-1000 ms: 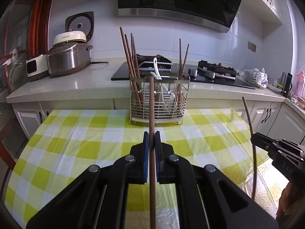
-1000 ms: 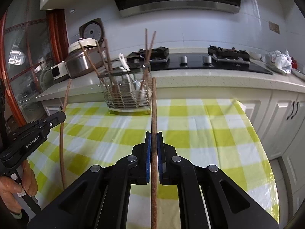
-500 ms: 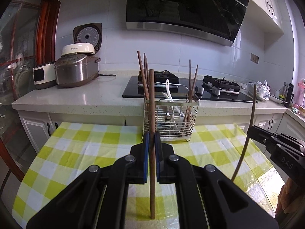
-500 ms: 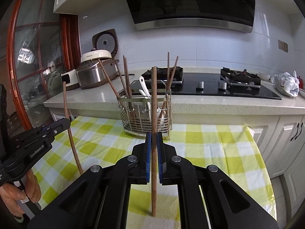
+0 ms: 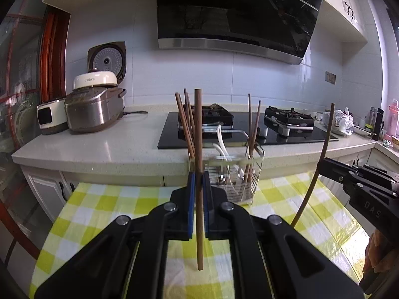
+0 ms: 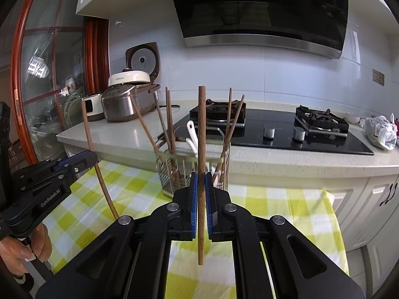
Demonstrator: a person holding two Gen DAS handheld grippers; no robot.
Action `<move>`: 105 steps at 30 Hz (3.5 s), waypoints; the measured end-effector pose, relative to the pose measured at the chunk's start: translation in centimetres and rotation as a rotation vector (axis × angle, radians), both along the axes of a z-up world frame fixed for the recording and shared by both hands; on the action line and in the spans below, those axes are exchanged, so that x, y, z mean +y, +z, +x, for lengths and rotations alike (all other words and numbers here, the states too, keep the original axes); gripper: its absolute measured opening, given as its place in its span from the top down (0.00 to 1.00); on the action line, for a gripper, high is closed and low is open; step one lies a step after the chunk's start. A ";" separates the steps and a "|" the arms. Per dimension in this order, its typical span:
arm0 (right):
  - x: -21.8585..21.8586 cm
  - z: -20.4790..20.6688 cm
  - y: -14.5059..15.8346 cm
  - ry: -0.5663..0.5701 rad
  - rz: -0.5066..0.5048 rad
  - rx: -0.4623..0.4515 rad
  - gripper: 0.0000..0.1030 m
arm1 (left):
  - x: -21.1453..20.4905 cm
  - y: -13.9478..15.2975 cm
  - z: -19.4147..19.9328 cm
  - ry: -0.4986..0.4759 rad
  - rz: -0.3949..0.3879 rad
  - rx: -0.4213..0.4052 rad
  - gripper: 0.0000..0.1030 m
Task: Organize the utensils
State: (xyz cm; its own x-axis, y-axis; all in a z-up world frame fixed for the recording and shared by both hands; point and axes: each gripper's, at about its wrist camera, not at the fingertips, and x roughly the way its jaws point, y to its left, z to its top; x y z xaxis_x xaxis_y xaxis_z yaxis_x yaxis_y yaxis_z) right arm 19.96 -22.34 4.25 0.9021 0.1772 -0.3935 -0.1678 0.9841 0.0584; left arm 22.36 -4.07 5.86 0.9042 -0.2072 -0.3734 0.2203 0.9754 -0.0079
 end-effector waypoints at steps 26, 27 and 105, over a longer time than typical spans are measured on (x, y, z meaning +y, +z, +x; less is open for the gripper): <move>0.6 6.0 8.4 0.028 -0.069 -0.107 0.93 | -1.1 6.9 5.3 -0.008 -0.010 -0.062 0.94; 0.6 6.4 8.8 0.029 -0.071 -0.110 0.93 | -1.0 7.3 5.7 -0.010 -0.019 -0.061 0.94; 0.1 3.3 0.7 -0.103 -0.014 0.013 0.18 | 1.0 0.9 2.8 0.110 -0.011 -0.070 0.04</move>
State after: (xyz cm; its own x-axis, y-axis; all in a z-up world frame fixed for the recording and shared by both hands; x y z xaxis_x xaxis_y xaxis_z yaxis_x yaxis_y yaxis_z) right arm 23.24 -22.27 4.92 0.9101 0.0781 -0.4069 -0.0648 0.9968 0.0463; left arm 25.13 -3.12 6.77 0.9454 -0.1086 -0.3073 0.1119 0.9937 -0.0071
